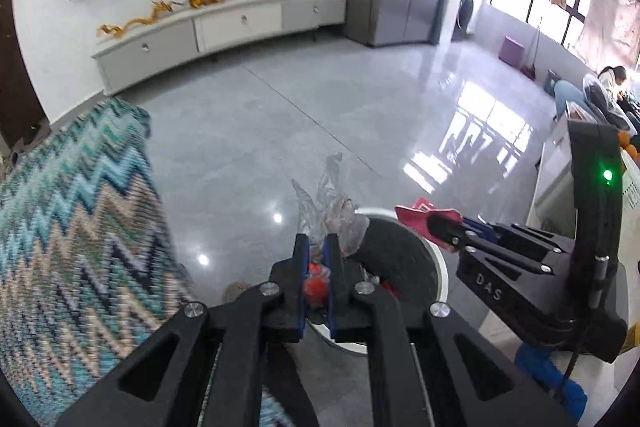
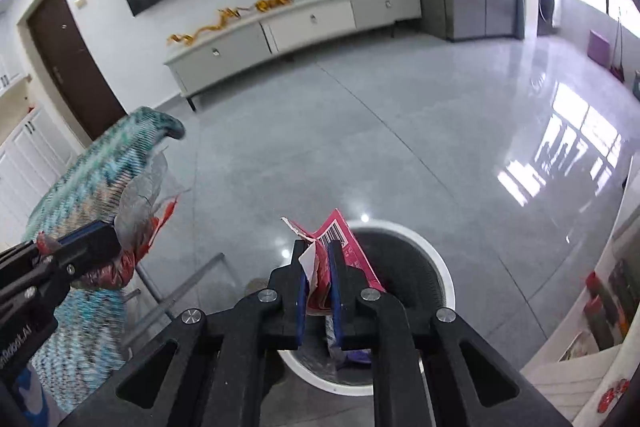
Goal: Collect trash
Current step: 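Carry the red-white paper and clear plastic bag over to the white bin, then open both tools over the bin to drop the paper and bag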
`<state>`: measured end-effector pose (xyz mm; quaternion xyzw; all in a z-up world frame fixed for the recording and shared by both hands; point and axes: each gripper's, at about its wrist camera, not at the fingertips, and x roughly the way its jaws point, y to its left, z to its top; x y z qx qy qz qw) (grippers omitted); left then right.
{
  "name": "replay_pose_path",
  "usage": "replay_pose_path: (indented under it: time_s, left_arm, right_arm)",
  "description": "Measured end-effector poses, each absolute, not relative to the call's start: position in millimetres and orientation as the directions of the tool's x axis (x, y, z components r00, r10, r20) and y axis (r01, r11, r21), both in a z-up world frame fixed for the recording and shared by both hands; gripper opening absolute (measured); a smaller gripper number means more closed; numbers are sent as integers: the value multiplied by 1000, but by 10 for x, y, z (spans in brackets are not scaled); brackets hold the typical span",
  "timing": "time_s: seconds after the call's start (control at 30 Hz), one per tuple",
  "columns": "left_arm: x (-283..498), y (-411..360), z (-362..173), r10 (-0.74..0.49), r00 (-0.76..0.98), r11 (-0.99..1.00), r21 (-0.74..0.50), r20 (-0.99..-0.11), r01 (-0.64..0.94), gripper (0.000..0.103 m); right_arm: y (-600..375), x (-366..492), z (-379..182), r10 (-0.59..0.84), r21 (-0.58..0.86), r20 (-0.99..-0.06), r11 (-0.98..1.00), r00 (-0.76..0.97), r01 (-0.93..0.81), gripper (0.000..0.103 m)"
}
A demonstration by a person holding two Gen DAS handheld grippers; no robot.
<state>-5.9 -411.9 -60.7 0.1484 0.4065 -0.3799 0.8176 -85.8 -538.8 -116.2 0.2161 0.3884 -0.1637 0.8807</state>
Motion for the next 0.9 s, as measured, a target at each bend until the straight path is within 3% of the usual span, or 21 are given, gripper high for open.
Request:
replay_pose_path:
  time_s: [0.07, 0.17, 0.23, 0.3, 0.63, 0.67, 0.7, 0.73, 0.77, 0.9]
  left_arm:
    - [-83, -4178, -685, -508, 356, 653, -81, -784, 753, 8]
    - [-123, -4275, -747, -521, 324, 627, -97, -790, 773, 8]
    - [-133, -4330, -783, -530, 291, 614, -123, -796, 780, 8]
    - [-137, -4360, -817, -536, 268, 605, -143, -801, 783, 8]
    - [-186, -4370, -708, -553, 258, 610, -174, -792, 773, 10]
    - [-170, -4337, -680, -552, 270, 616, -168, -789, 770, 13]
    - [-160, -4278, -644, -550, 288, 627, -159, -784, 763, 30]
    - [-153, -4229, -615, -549, 307, 639, -153, -778, 754, 55]
    - [-148, -4156, -570, -548, 337, 657, -145, -766, 740, 63]
    - [-64, -3833, -415, -541, 421, 713, -132, -728, 688, 65]
  right_arm:
    - [-5465, -860, -1262, -115, 258, -770, 843, 627, 472, 13]
    - [-5557, -861, -1361, -116, 253, -787, 835, 606, 488, 24]
    - [-5590, -852, -1390, -126, 240, -795, 833, 593, 499, 36]
    - [-5629, -869, -1401, -137, 230, -798, 831, 587, 507, 59]
    - [-5648, -1020, -1232, -195, 183, -789, 831, 583, 525, 64]
    - [-5639, -1014, -1202, -201, 182, -785, 829, 586, 528, 65]
    - [-5636, -1022, -1169, -206, 186, -780, 825, 591, 533, 65]
    - [-5622, -1017, -1138, -211, 191, -774, 821, 597, 538, 65]
    - [-5616, -1002, -1111, -215, 193, -770, 818, 600, 542, 66]
    - [-5527, -997, -964, -237, 190, -750, 818, 618, 544, 74]
